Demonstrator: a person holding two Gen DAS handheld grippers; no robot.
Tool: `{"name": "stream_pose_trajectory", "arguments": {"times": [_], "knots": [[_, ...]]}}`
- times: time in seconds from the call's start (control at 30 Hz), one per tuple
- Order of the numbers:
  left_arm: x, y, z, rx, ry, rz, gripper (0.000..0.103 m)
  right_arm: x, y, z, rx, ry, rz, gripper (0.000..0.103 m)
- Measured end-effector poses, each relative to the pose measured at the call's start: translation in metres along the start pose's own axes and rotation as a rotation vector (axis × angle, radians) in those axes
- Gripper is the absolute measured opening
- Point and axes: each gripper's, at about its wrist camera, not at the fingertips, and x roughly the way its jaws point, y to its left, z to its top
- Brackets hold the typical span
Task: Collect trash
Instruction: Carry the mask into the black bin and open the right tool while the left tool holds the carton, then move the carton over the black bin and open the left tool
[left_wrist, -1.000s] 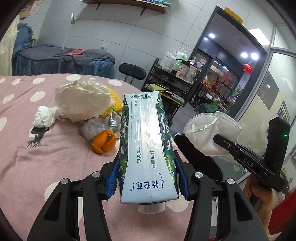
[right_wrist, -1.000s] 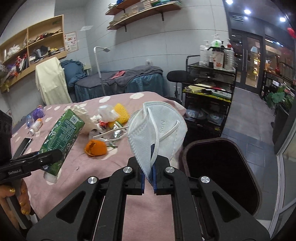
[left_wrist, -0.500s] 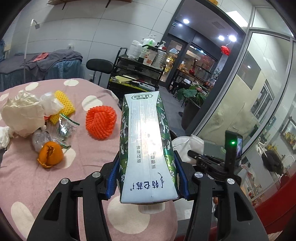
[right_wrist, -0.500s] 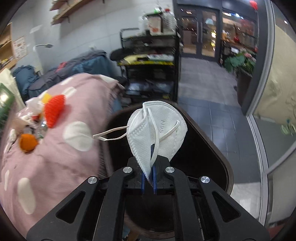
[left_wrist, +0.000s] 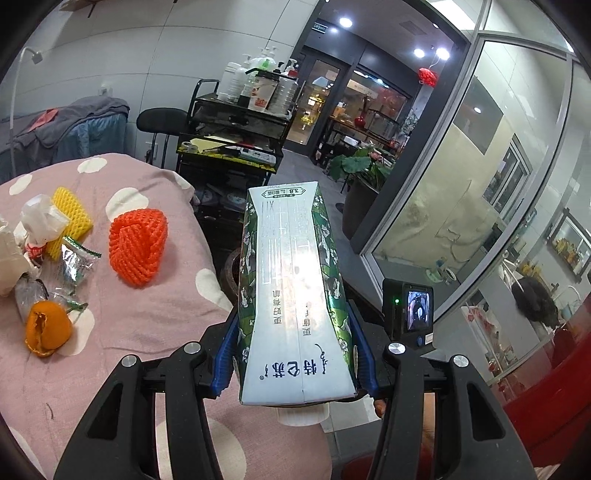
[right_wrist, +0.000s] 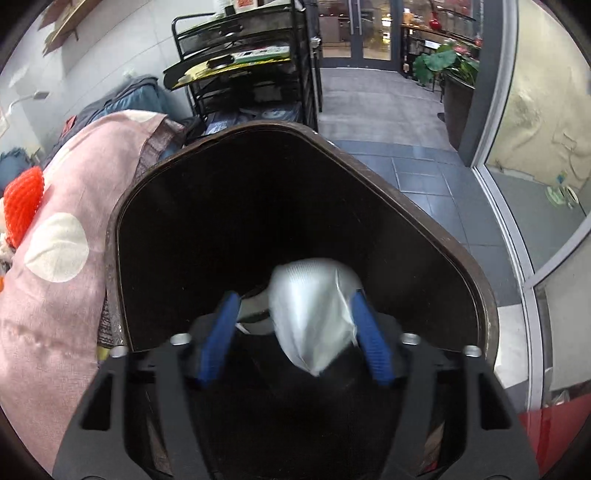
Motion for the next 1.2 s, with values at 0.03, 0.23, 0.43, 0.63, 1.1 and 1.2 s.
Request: {"name": "stream_pose_trajectory", "arguments": {"times": [0.03,0.23,0.43,0.63,1.1,1.2], "knots": [[0.003,-0.002,0.001,0.003,0.005,-0.003,0.052,-0.003,-0.002,-0.002,0.003,-0.007,0.0,0.071],[0.021,-0.015,0.005,0.011,0.046,-0.042,0.052,-0.036,-0.011,-0.011,0.025,-0.089,-0.014,0.078],[0.05,-0.028,0.008,0.021,0.113,-0.073,0.052,-0.068,-0.028,-0.01,0.059,-0.174,-0.073,0.083],[0.079,-0.041,0.009,0.046,0.177,-0.077,0.052,-0.089,-0.052,-0.006,0.119,-0.229,-0.124,0.085],[0.143,-0.055,0.001,0.048,0.346,-0.047,0.052,-0.113,-0.093,-0.007,0.185,-0.287,-0.207,0.086],[0.157,-0.054,-0.001,0.042,0.386,-0.03,0.052,-0.116,-0.099,-0.009,0.199,-0.291,-0.207,0.086]]}}
